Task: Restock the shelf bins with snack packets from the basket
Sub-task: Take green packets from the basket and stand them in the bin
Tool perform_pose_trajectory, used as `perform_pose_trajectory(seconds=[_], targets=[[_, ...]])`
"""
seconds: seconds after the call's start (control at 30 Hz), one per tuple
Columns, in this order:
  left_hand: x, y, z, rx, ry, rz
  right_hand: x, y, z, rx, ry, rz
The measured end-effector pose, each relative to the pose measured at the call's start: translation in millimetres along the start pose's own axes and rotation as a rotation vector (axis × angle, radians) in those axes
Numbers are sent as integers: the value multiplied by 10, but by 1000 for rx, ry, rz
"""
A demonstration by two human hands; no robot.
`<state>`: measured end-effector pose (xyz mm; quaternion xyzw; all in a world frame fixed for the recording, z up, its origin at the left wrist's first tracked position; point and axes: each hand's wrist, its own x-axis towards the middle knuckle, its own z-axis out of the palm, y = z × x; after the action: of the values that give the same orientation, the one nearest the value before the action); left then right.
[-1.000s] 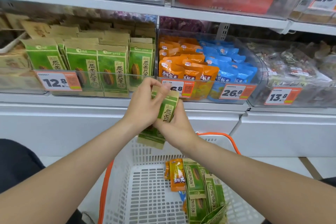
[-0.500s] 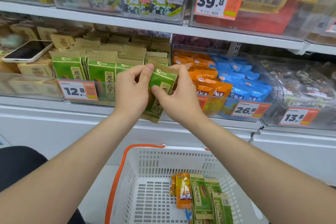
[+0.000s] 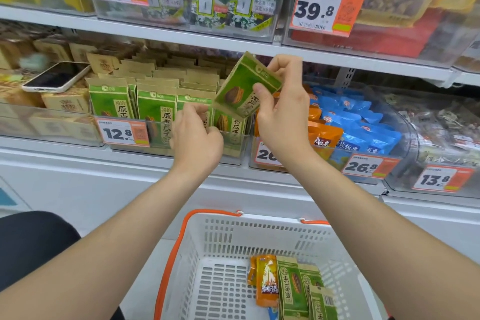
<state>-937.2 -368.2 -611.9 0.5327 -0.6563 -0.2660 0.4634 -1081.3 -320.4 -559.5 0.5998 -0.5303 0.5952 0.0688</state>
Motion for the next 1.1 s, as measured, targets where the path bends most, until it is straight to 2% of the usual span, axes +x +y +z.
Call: perform_pose_trajectory(seconds=[0.1,0.27,0.4,0.57,0.7,0.77,0.87,1.0,1.1], targets=[[-38,11,-12,51,-18,6,47,71,41,-190,-185,-87],[-73,-9,-17,123,-63,33,93,170,215,-488,-344,-147],[-97,-51,-5,156,-79,88,-91,290,378,-793,-346,-195],[-84,-68,13,157,-69,117,-19,283,453,-883,-329,-193],[-119,-87,17,201,-119,153,117,313,509,-965,-245,-176],[-150,-90,32,245,-131,154,117,320,553,-984,-286,-147],[-225,-127,94,404,-64,222,55,359,587,-971,-352,-78],[-297,-217,161,536,28,362,-55,379,434,-889,-231,-206],[-331,-281,197,606,-19,468,-201,363,247,-782,-202,-408]])
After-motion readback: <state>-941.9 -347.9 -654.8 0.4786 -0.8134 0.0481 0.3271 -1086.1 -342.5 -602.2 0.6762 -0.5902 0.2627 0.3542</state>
